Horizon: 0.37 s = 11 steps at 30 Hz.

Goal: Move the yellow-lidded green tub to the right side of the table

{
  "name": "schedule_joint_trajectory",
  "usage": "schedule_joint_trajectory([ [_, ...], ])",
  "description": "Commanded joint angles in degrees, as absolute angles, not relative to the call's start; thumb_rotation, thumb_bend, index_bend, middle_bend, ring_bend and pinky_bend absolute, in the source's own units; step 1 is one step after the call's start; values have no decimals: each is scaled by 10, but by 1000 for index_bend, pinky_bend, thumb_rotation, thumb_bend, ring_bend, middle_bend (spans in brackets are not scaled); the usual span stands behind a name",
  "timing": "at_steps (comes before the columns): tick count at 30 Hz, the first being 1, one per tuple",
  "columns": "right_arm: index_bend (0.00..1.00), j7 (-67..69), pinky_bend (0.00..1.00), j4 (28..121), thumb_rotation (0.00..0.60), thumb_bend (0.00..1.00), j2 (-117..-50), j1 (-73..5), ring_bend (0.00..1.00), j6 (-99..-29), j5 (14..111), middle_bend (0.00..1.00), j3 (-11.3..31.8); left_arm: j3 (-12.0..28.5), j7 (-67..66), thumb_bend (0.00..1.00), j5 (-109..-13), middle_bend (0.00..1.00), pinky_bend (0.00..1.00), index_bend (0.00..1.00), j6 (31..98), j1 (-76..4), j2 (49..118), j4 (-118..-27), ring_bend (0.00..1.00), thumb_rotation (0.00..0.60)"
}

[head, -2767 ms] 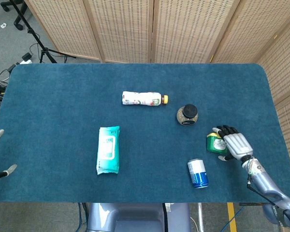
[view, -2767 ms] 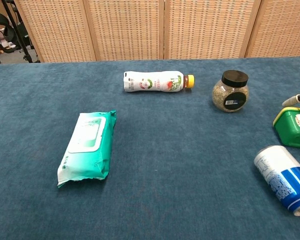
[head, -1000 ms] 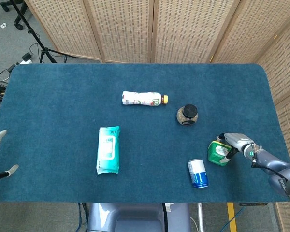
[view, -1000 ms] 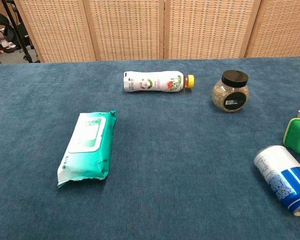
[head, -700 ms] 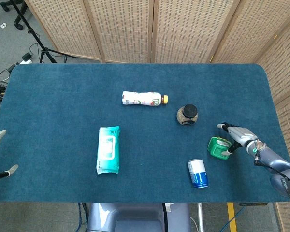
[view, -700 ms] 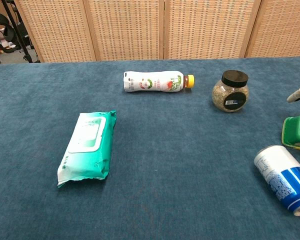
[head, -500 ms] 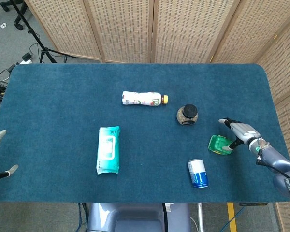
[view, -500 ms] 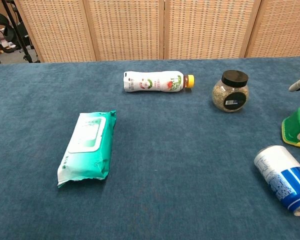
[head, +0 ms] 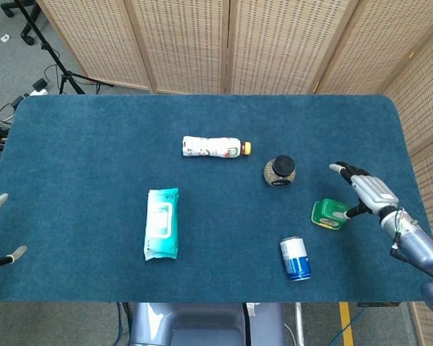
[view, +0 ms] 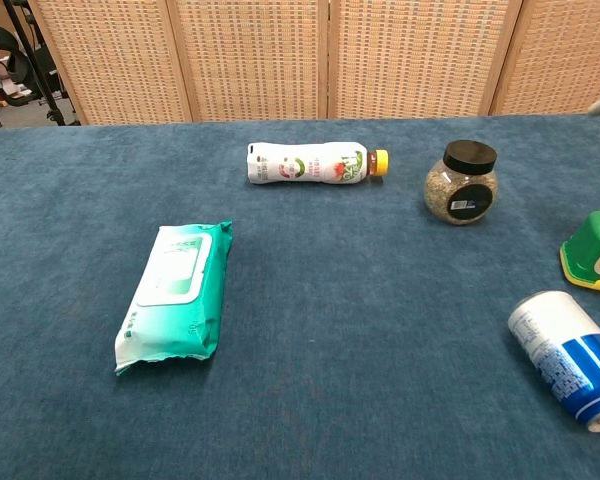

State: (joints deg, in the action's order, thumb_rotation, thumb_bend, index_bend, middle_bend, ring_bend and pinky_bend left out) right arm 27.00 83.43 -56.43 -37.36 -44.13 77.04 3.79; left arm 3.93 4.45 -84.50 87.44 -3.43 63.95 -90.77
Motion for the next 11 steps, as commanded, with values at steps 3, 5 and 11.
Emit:
schedule_joint_trajectory([
  [3, 0, 112, 1, 784, 600, 0, -659, -257, 0, -747, 859, 0, 53, 38, 44, 85, -848, 0, 0, 0, 876, -34, 641, -906, 0, 600],
  [5, 0, 89, 0, 770, 600, 0, -680, -240, 0, -787, 874, 0, 47, 38, 44, 84, -851, 0, 0, 0, 880, -33, 641, -906, 0, 600],
  [11, 0, 40, 0, 753, 600, 0, -720, -193, 0, -869, 901, 0, 30, 39, 50, 82, -856, 0, 0, 0, 894, -28, 640, -903, 0, 600],
])
